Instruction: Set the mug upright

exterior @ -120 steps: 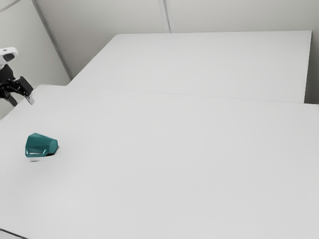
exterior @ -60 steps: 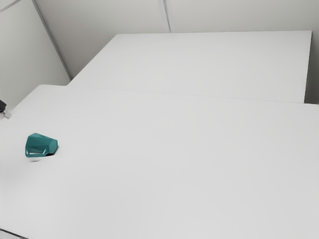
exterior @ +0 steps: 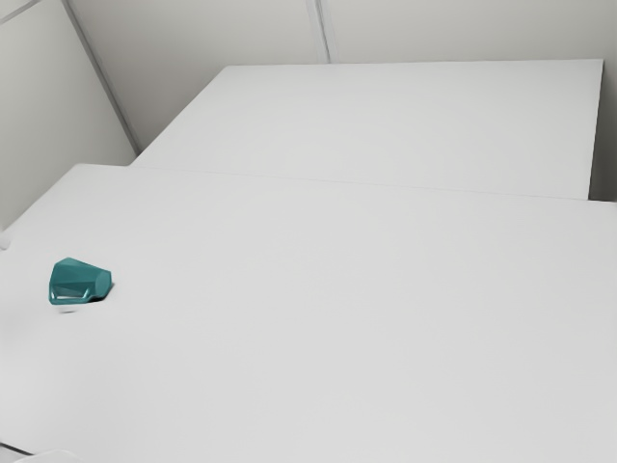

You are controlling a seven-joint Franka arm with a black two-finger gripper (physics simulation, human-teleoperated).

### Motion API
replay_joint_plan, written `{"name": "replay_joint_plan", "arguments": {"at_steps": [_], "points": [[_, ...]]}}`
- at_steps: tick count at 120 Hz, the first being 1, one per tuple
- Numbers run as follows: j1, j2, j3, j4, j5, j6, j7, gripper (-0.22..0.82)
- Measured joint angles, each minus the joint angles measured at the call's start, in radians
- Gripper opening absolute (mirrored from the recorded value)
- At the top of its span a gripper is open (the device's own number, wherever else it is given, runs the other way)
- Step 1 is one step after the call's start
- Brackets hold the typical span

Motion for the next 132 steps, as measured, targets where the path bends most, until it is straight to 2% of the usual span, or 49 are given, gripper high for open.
{"name": "replay_joint_plan", "arguments": {"at_steps": [31, 74, 132], "points": [[0.059, 0.071, 0.000, 0.009, -0.123, -0.036, 0.131, 0.58], [0.101, 0.186, 0.001, 0.082, -0.233, -0.184, 0.158, 0.58], [0.097, 0.275, -0.028, 0.121, -0.264, -0.223, 0.167, 0.58]]}}
